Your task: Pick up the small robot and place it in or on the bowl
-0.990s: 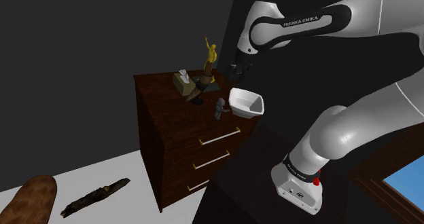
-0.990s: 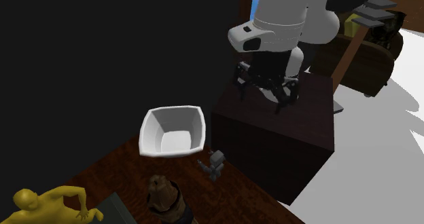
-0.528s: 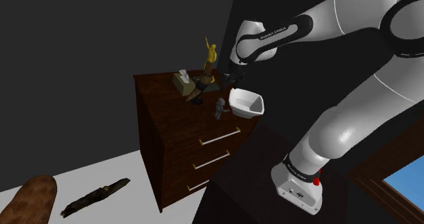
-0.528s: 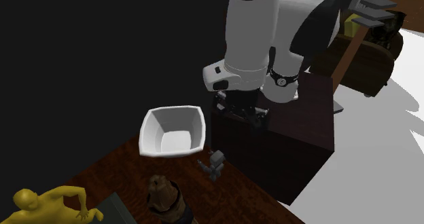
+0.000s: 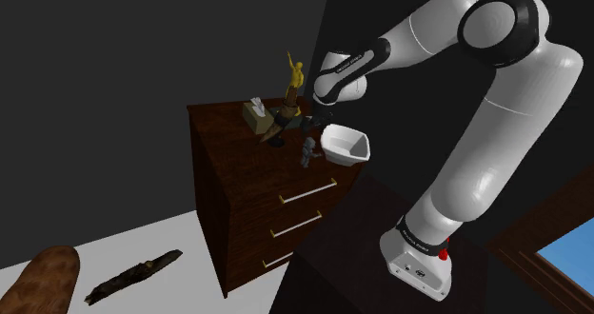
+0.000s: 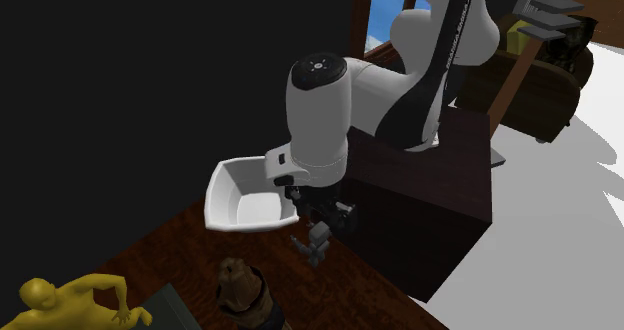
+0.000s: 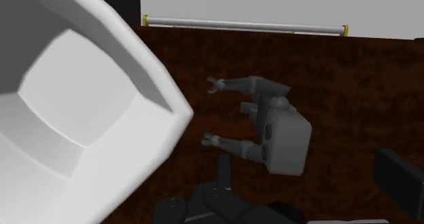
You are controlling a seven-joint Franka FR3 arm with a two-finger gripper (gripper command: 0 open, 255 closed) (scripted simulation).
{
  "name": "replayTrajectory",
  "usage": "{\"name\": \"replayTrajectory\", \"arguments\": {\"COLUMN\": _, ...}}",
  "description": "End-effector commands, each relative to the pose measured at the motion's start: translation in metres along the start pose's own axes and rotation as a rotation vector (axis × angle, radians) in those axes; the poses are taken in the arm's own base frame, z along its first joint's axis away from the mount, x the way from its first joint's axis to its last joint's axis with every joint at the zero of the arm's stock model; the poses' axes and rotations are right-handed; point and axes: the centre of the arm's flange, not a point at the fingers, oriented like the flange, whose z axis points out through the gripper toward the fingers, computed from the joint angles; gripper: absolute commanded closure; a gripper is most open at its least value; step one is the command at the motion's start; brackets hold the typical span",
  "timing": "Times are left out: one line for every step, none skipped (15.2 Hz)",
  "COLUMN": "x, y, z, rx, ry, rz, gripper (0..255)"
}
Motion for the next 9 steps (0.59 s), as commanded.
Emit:
{"name": "replayTrajectory", "arguments": {"x": 0.005, "y": 0.003, "z": 0.014, "rx": 0.000, "ry": -0.002, "rz": 0.003, "gripper": 0}}
{"name": "replayTrajectory", "arguments": {"x": 0.005, "y": 0.003, "z": 0.020, "rx": 0.000, "ry": -0.002, "rz": 0.003, "gripper": 0}}
{"name": "replayTrajectory", "arguments": {"x": 0.005, "y": 0.003, "z": 0.025, "rx": 0.000, "ry": -0.002, "rz": 0.003, "gripper": 0}}
{"name": "replayTrajectory", "arguments": {"x": 0.005, "y": 0.003, "z": 0.030, "rx": 0.000, "ry": -0.002, "rz": 0.003, "gripper": 0}}
{"name": "replayTrajectory", "arguments": {"x": 0.005, "y": 0.003, "z": 0.035, "rx": 0.000, "ry": -0.002, "rz": 0.003, "gripper": 0}}
{"name": "replayTrajectory", "arguments": {"x": 0.005, "y": 0.003, "z": 0.041, "rx": 0.000, "ry": -0.002, "rz": 0.003, "gripper": 0}}
{"name": "replayTrajectory", "arguments": {"x": 0.005, "y": 0.003, "z": 0.046, "rx": 0.000, "ry": -0.002, "rz": 0.003, "gripper": 0}}
{"name": "replayTrajectory", "arguments": {"x": 0.005, "y": 0.003, "z": 0.049, "rx": 0.000, "ry": -0.002, "rz": 0.003, "gripper": 0}}
{"name": "replayTrajectory", "arguments": {"x": 0.005, "y": 0.003, "z": 0.049, "rx": 0.000, "ry": -0.002, "rz": 0.003, "gripper": 0}}
